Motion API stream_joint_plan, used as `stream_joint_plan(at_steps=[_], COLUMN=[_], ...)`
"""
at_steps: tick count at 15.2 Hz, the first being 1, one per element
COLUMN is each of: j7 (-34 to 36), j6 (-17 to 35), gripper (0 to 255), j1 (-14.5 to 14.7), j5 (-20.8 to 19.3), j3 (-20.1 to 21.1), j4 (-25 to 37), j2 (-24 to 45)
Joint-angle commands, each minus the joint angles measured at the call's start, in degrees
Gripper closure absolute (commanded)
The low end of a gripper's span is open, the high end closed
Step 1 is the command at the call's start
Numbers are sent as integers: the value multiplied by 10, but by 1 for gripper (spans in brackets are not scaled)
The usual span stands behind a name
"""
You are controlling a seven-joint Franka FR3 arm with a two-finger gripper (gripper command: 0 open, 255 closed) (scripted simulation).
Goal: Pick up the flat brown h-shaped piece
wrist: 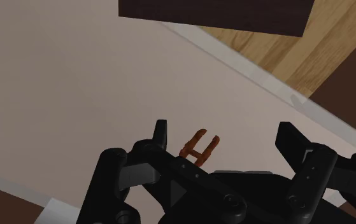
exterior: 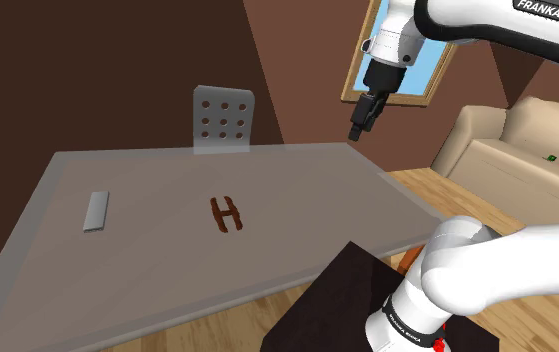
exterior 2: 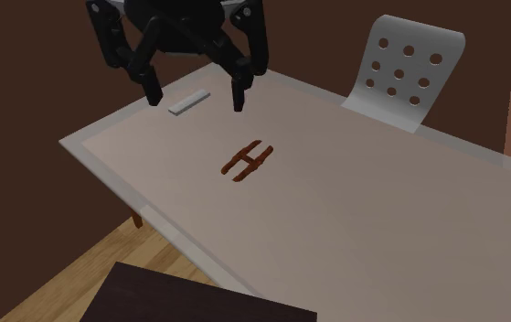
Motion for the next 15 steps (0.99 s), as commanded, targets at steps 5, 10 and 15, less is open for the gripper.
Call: stream_joint_plan(at_steps=[5, 10, 15], j7=[10, 20, 27], j6=[73, 163, 249], gripper=[0, 0, 0], j1=[1, 3, 7], j5=[7, 16, 27], j3=[-3, -6, -10], j4=[-33, -57, -61], j2=[46, 118, 206])
